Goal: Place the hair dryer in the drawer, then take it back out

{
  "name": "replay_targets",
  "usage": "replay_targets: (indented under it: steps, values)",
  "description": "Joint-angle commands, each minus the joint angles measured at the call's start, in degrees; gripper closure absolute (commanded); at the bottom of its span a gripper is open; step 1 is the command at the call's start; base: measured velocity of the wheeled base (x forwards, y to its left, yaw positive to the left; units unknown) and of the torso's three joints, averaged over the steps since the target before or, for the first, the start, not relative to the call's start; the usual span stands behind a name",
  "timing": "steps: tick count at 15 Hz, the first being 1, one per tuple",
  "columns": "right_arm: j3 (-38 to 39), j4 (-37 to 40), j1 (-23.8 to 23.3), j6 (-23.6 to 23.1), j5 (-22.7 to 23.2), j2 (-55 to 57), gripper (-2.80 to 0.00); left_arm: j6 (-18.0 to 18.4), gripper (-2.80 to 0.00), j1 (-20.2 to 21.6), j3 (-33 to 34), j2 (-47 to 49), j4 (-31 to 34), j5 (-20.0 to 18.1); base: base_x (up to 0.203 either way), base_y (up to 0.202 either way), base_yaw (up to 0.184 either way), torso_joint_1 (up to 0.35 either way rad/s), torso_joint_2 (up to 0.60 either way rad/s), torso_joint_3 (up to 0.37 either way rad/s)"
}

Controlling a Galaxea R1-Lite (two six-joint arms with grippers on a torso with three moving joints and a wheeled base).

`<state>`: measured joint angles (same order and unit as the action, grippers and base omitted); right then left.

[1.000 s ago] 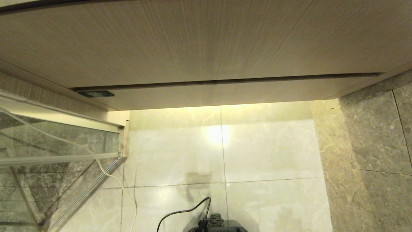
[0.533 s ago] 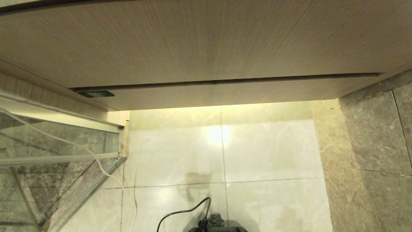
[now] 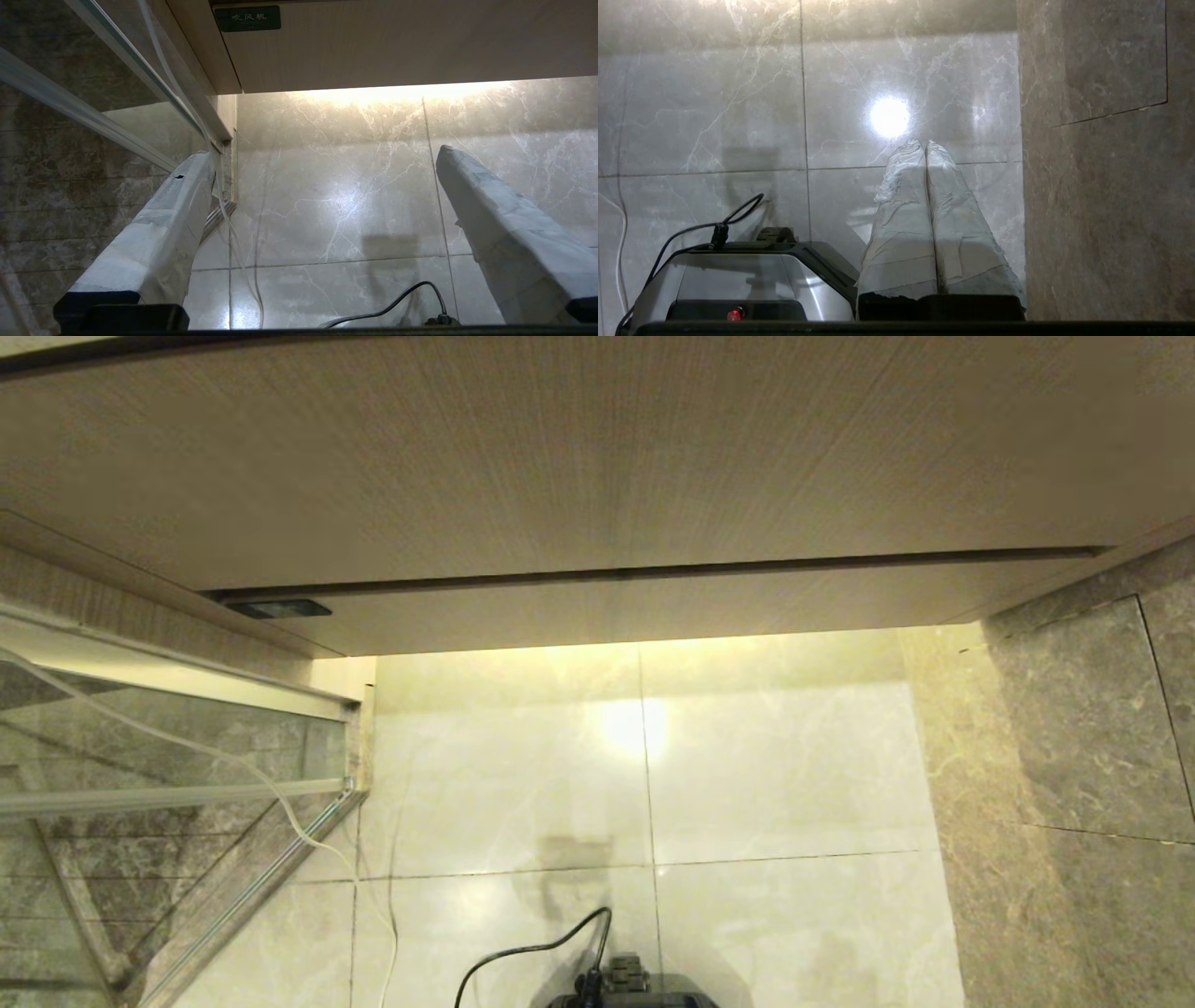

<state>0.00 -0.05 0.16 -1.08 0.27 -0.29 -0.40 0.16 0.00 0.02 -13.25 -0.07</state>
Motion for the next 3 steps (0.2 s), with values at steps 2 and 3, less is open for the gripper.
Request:
replay_targets:
  steps: [2,3]
  values:
    - [0.09,-0.04,0.02,-0.47,0.17,0.29,0.00,-0.04,-2.80,0.02,2.29,-0.02,-0.11,-0.01,0.000,0.000,0.000,0.000,0.00,0.000]
    - [0.09,-0.13,0.02,-0.85,0.17,0.29,0.00,-0.02,-2.80,0.02,2.29,-0.02,-0.11,-0.01,0.000,0.000,0.000,0.000,0.00,0.000]
